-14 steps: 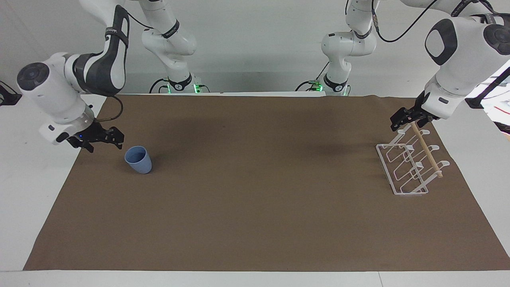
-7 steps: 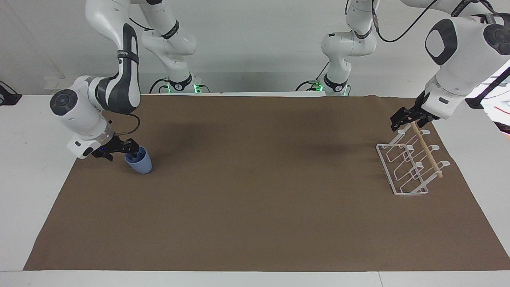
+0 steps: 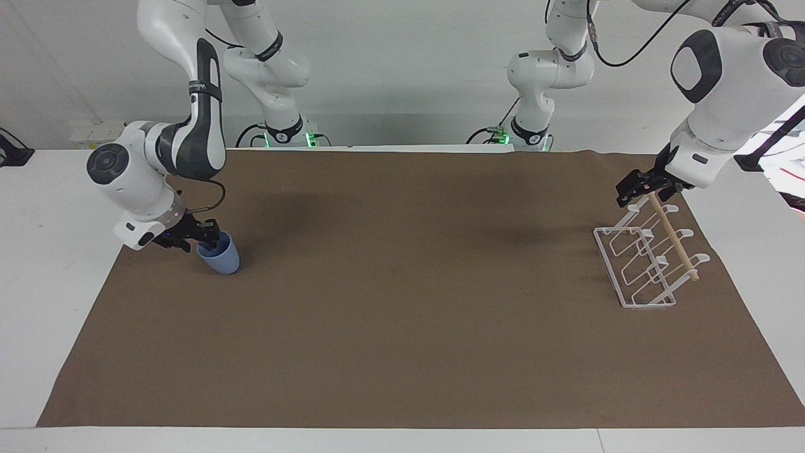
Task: Hang cup on cup holder
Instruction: 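Reach the right gripper to the blue cup rim and grasp it, then lift the cup with the right gripper while the left gripper approaches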
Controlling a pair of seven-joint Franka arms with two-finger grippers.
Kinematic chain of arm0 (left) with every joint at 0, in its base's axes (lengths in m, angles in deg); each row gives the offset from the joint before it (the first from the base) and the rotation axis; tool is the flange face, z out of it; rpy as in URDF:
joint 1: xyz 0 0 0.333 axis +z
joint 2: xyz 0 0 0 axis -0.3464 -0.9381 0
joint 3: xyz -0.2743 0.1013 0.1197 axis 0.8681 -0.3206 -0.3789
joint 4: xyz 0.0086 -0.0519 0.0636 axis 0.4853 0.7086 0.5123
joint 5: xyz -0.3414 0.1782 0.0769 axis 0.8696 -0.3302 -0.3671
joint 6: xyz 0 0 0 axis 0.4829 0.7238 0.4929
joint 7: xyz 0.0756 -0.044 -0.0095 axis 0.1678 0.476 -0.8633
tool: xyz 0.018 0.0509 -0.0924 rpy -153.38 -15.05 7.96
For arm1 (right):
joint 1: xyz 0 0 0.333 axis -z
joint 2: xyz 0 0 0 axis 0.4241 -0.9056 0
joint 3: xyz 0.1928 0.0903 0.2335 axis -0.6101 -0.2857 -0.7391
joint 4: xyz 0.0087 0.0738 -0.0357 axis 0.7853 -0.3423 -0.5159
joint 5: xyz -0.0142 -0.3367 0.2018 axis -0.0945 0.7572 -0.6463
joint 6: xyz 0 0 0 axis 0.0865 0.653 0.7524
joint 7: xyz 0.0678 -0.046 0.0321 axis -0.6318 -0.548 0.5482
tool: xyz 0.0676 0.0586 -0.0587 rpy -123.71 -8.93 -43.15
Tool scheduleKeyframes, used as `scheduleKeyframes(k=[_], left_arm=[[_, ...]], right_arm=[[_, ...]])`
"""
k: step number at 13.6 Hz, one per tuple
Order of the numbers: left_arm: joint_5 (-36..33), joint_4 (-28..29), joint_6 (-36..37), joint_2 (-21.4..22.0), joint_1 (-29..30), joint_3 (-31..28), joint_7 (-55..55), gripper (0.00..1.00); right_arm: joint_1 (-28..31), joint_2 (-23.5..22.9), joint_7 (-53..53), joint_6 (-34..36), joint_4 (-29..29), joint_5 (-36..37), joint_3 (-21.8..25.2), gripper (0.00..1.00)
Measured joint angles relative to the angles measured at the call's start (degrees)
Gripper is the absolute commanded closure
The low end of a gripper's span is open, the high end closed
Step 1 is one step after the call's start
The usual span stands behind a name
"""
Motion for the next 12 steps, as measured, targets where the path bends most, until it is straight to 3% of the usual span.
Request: scheduleKeyframes(k=[1,2,9,12], left_arm=[[0.0,0.0,0.0,0.0,0.0,0.0,0.0,0.0],[0.0,0.0,0.0,0.0,0.0,0.0,0.0,0.0],[0.0,0.0,0.34,0.0,-0.33,0.43,-0.33,0.0],[0.02,0.0,0.35,0.01,-0.48,0.52,-6.09,0.0]], right_arm=[[0.0,0.06,0.17,-0.02,0.0,-0.01,0.0,0.98],[0.0,0.09,0.24,-0.04,0.0,-0.01,0.0,1.0],[-0.06,0.21,0.34,0.83,0.88,-0.09,-0.23,1.0],[-0.1,0.44,1.38,11.41,8.1,-2.16,-1.72,1.0]])
